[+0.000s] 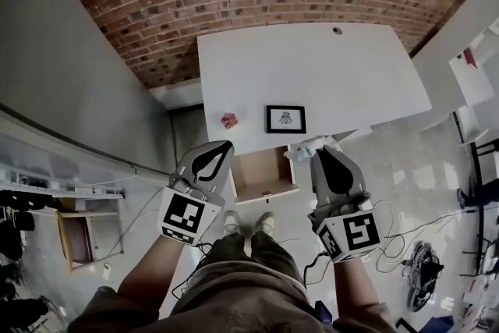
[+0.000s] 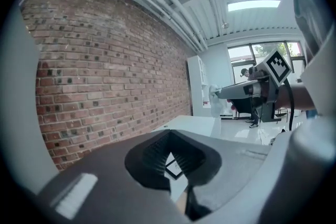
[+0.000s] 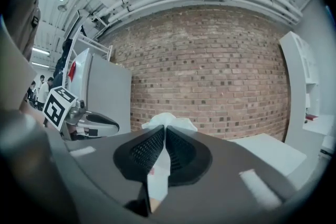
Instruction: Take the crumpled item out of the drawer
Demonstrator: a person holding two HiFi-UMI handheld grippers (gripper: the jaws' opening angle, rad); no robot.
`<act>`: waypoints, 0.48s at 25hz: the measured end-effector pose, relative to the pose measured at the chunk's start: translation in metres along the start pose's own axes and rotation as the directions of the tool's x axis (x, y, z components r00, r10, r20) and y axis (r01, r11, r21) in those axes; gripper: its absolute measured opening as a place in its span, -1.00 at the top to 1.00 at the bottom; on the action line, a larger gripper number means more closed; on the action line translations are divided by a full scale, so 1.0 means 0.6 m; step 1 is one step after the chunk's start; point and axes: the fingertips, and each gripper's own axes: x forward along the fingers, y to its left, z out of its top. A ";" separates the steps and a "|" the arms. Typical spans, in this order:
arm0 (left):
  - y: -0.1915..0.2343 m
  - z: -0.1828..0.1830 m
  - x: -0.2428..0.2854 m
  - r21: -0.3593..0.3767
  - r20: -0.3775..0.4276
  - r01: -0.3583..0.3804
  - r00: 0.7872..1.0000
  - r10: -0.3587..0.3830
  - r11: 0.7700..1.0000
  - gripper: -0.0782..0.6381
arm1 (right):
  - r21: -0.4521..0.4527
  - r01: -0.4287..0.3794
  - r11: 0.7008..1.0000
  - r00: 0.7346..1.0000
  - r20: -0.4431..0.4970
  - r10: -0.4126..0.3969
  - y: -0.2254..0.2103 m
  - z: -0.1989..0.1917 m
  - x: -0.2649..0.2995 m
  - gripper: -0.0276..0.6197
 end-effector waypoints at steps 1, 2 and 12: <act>-0.001 0.016 -0.007 0.008 0.019 -0.001 1.000 0.001 1.000 0.78 | -0.001 0.004 1.000 0.999 0.035 -0.004 0.002 0.022 -0.007 0.78; -0.003 0.032 -0.014 0.018 0.038 0.000 0.999 0.000 1.000 0.78 | 0.000 0.007 1.000 0.998 0.059 -0.007 0.005 0.039 -0.014 0.78; -0.001 0.130 -0.070 0.038 0.160 -0.019 0.987 0.013 0.999 0.78 | -0.032 0.029 0.999 0.983 0.183 -0.023 0.022 0.136 -0.071 0.78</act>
